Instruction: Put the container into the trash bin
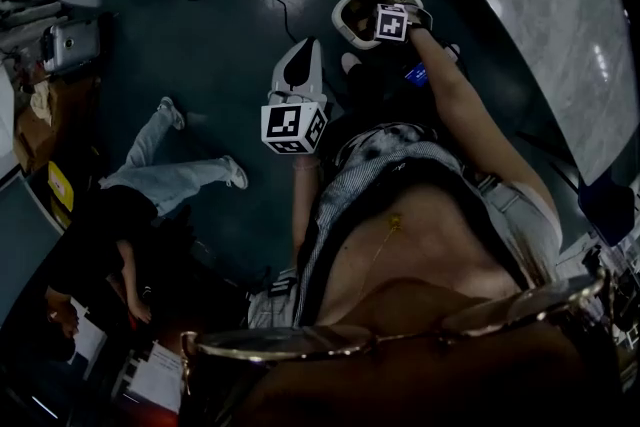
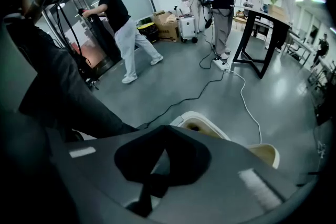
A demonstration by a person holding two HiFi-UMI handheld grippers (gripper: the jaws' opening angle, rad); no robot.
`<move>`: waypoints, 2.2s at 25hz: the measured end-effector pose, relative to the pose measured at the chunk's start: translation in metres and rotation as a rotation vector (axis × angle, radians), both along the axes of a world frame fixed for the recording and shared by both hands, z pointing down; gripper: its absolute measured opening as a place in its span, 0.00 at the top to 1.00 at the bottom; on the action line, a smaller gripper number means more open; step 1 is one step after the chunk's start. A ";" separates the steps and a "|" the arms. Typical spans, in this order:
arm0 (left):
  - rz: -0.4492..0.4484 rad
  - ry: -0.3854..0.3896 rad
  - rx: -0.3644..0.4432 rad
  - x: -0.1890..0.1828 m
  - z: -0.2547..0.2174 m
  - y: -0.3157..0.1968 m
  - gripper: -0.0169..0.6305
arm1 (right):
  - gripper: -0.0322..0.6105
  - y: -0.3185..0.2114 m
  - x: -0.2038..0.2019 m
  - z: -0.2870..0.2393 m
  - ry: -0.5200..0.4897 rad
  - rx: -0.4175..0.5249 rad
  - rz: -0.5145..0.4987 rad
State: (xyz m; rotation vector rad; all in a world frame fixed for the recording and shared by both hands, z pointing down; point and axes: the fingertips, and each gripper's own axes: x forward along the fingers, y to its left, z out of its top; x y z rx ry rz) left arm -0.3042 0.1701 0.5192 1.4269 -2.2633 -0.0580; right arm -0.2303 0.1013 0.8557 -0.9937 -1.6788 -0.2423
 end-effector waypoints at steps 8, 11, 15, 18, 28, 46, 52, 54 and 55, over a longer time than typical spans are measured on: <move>0.041 0.015 -0.023 0.008 0.010 -0.014 0.97 | 0.91 -0.004 -0.016 -0.058 -0.152 -0.029 -0.056; 0.065 0.014 -0.029 0.011 0.009 -0.024 0.97 | 0.91 -0.004 -0.015 -0.092 -0.198 -0.052 -0.091; 0.100 0.008 -0.033 0.009 0.008 -0.040 0.97 | 0.91 -0.004 -0.021 -0.148 -0.328 -0.082 -0.060; 0.117 -0.001 -0.020 0.010 0.003 -0.051 0.97 | 0.91 -0.008 -0.026 -0.198 -0.442 -0.116 0.024; 0.199 -0.040 0.051 0.021 -0.041 -0.091 0.97 | 0.91 -0.032 -0.024 -0.349 -0.781 -0.167 0.287; 0.275 -0.119 0.162 0.037 -0.089 -0.122 0.97 | 0.91 -0.064 -0.009 -0.421 -0.988 -0.230 0.494; 0.291 -0.119 0.173 0.044 -0.092 -0.127 0.97 | 0.91 -0.067 -0.004 -0.422 -0.992 -0.235 0.508; 0.296 -0.115 0.174 0.046 -0.093 -0.127 0.97 | 0.91 -0.068 -0.003 -0.425 -0.993 -0.244 0.515; 0.299 -0.114 0.174 0.048 -0.093 -0.128 0.97 | 0.91 -0.068 -0.002 -0.425 -0.994 -0.245 0.518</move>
